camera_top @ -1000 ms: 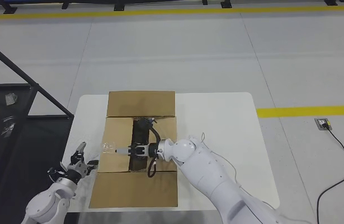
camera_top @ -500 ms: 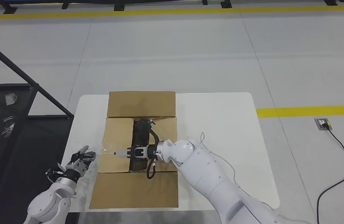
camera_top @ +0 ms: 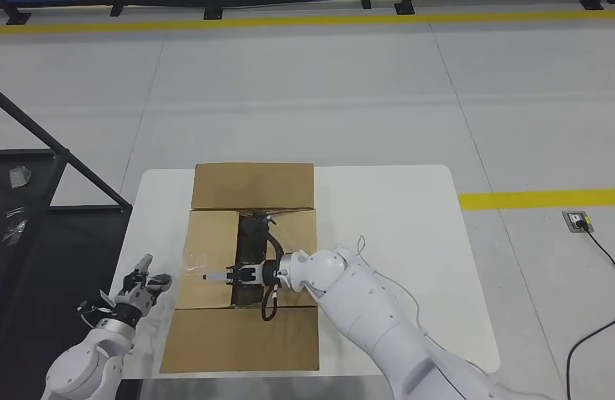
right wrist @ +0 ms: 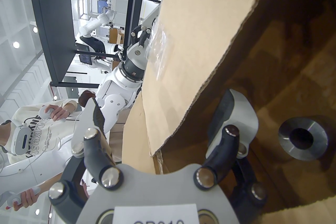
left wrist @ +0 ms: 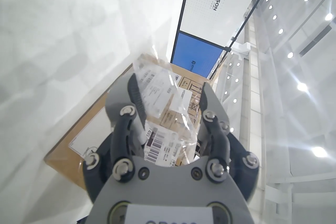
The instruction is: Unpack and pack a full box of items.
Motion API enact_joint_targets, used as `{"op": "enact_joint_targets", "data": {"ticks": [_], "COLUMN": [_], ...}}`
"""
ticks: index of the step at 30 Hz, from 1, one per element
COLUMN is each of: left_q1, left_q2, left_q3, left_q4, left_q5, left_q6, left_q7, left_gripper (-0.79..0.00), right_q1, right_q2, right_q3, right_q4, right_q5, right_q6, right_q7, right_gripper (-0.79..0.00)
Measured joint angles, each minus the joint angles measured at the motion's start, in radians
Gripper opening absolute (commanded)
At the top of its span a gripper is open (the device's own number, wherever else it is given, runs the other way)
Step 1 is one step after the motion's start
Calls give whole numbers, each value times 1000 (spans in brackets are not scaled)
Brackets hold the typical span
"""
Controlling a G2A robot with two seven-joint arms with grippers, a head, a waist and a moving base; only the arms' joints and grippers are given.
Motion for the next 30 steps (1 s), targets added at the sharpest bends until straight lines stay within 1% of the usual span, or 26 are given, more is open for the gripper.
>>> {"op": "enact_joint_targets", "data": {"ticks": [9,15,18,21,25,30], "left_q1": [6,26,39,54,71,94], "left_q2": [-3,-1,0,1,2,8], "left_q3": [-24,-66,-87,-106,-127,-170], "left_q4": [3,-14,-30,-49,-70,-87], "left_q5": [-2,-5,-5,-2,1,7], "left_q6": [15,24,28,30,39,73], "left_q7": [11,4,-1,-7,-24,-48], "left_gripper": [0,0,0,0,0,0], "right_q1": [0,0,2,3,8,15], "right_q2": [-1,-2,-3,-3,-5,-4], "right_q3": [9,14,13,8,2,3], "right_q4": [5,5,-4,-11,-11,-19], "right_q5": [-4,-7,-19,-47,-80,-99], "right_q6": [-1,-2,-20,-38,4,28], "right_q7": [5,10,-3,-43,-90,-99], "right_gripper": [0,0,0,0,0,0]}}
